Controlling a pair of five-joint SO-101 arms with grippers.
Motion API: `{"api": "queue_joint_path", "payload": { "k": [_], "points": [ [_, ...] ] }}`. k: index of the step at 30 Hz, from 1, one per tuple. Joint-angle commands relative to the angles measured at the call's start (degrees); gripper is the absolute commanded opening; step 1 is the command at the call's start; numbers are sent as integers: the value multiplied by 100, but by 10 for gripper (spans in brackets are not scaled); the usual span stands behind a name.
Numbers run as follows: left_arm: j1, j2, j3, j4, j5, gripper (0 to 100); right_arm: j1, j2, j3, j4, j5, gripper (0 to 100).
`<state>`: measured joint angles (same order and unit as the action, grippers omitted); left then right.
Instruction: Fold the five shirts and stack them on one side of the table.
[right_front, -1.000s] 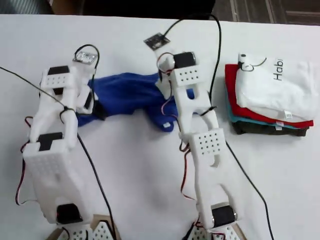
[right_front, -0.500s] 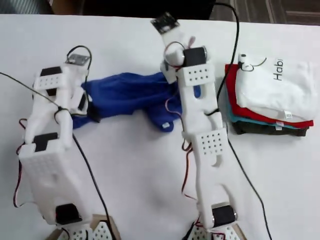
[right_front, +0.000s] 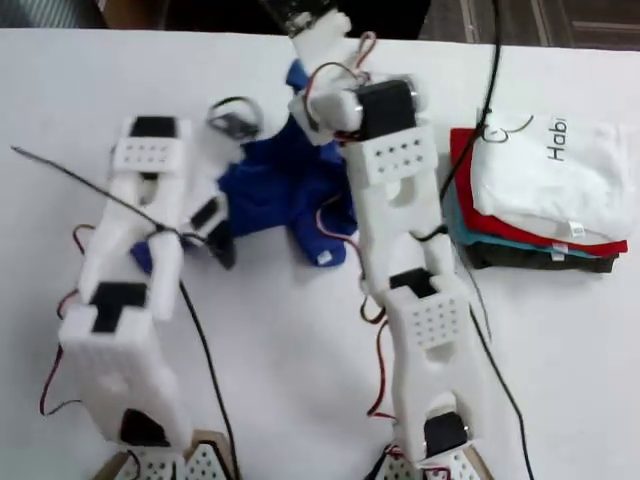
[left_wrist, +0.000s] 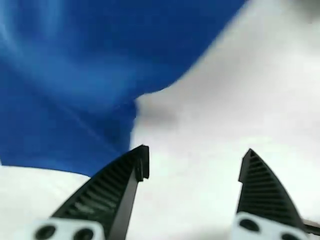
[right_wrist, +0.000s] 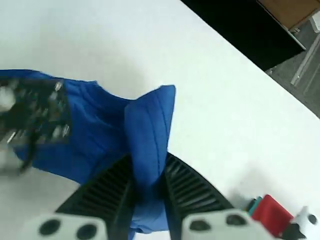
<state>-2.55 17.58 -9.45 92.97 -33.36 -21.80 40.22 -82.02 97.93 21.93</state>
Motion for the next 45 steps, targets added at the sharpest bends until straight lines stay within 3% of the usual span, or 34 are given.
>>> {"api": "queue_joint_path", "payload": {
  "k": [1,5,9,14,25,29,40,45],
  "points": [
    [730,-1073,22,158,132,300,453,-497,-9,-215,44,21],
    [1125,-1363,716,-369,607,302,927,-505,-9,-365,114,21],
    [1222,-1389,1771,-1415,1248,303,1279,-505,-9,-356,255,21],
    [1811,-1398,2580,-2479,2242,302,1534,-462,-9,-400,369,21],
    [2356,-1380,2695,-3095,5380,302,1710,-453,-9,-374,396,21],
    [2382,-1363,2712,-3191,5495,302,1675,-453,-9,-374,396,21],
    [2374,-1037,2747,-4598,5530,301,1675,-488,0,-347,396,21],
    [2374,-387,2703,-4607,5530,301,1710,-497,0,-347,396,21]
  ]
}}
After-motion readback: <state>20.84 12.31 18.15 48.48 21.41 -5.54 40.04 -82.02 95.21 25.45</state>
